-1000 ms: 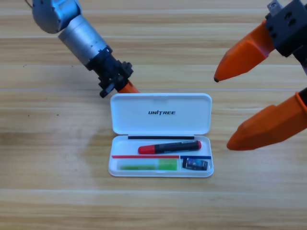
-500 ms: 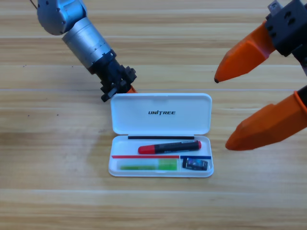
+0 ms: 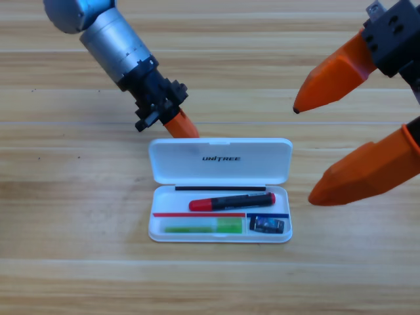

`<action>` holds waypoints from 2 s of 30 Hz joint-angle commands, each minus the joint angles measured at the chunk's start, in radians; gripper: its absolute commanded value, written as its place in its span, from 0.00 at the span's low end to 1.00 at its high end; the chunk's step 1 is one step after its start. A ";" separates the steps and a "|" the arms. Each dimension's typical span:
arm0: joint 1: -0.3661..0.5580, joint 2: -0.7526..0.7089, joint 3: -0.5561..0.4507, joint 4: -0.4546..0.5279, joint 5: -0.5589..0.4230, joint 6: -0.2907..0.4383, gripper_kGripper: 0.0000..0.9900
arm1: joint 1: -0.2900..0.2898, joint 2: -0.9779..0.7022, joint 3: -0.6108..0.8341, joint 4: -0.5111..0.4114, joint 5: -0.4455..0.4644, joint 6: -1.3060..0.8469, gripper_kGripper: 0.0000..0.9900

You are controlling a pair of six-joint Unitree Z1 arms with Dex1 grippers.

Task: Clean up eraser and pencils

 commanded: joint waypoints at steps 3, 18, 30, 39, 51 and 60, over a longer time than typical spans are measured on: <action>-0.041 -0.015 0.054 0.012 -0.004 -0.002 0.00 | 0.019 0.053 0.032 -0.034 0.013 0.007 0.97; -0.082 0.025 0.102 0.006 0.013 0.010 0.00 | 0.019 0.067 0.031 -0.036 0.019 0.009 0.97; -0.099 0.050 0.162 -0.009 0.013 0.044 0.00 | 0.019 0.067 0.031 -0.040 0.029 0.010 0.97; -0.113 0.047 0.192 -0.021 0.013 0.049 0.00 | 0.019 0.067 0.029 -0.040 0.029 0.012 0.97; -0.137 0.044 0.246 -0.063 0.016 0.046 0.00 | 0.019 0.070 0.029 -0.042 0.029 0.013 0.97; -0.160 0.054 0.278 -0.101 0.027 0.036 0.00 | 0.019 0.073 0.031 -0.043 0.029 0.013 0.97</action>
